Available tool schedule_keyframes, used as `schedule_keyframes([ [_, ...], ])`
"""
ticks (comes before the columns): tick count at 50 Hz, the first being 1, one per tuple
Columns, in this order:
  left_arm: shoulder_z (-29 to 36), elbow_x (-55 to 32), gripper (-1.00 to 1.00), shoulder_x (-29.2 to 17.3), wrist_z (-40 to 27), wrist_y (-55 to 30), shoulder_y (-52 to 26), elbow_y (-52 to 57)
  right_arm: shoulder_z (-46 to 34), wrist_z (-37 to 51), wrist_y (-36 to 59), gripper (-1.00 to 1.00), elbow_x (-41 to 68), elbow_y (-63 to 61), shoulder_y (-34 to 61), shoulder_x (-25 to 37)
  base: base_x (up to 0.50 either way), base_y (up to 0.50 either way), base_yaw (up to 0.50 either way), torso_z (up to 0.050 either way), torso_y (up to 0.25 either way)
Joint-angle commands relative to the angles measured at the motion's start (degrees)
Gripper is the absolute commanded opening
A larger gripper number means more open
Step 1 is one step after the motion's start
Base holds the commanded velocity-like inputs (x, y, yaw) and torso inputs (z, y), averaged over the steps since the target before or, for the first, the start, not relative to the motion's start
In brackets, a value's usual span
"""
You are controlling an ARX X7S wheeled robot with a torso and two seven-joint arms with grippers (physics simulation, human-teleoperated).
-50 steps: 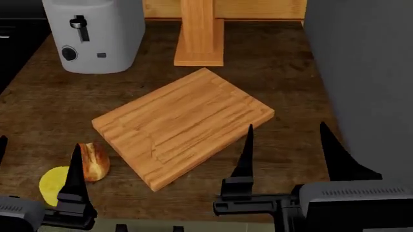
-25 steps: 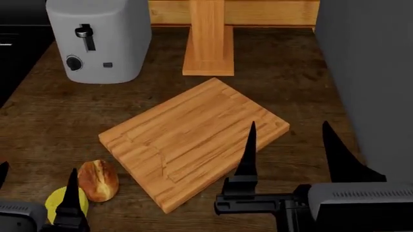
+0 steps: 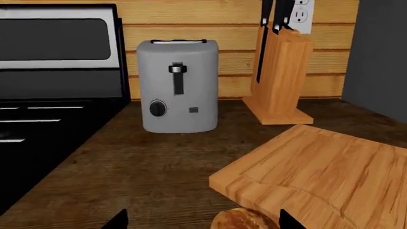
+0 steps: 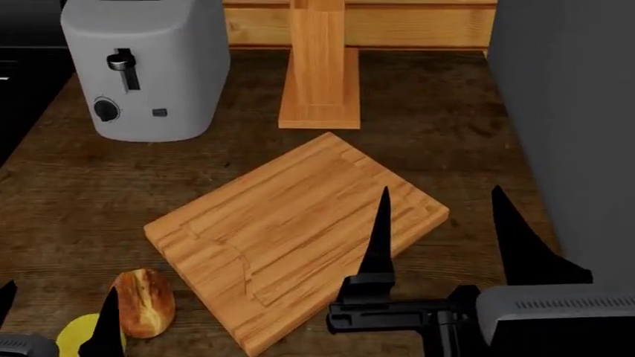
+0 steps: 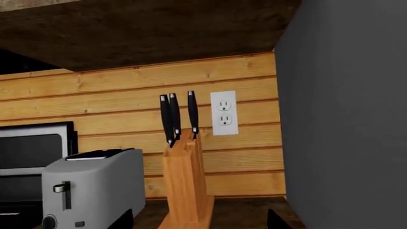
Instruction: Place the bread and cheese on the cutting board.
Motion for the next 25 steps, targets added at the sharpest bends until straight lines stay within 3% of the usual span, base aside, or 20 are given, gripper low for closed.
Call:
schedule_keyframes([
  [1, -2.19, 0.97, 1.00, 0.64, -0.24, -1.34, 2.76, 2.70, 0.41, -0.75, -0.48, 1.00, -1.35, 0.53, 0.08, -0.48, 0.00, 0.00, 0.00, 0.000, 0.000],
  [25, 0.62, 0.85, 1.00, -0.89, 0.35, -1.47, 4.64, 1.73, -0.40, 0.46, -1.13, 1.00, 0.18, 0.57, 0.11, 0.79, 0.00, 0.00, 0.00, 0.000, 0.000],
])
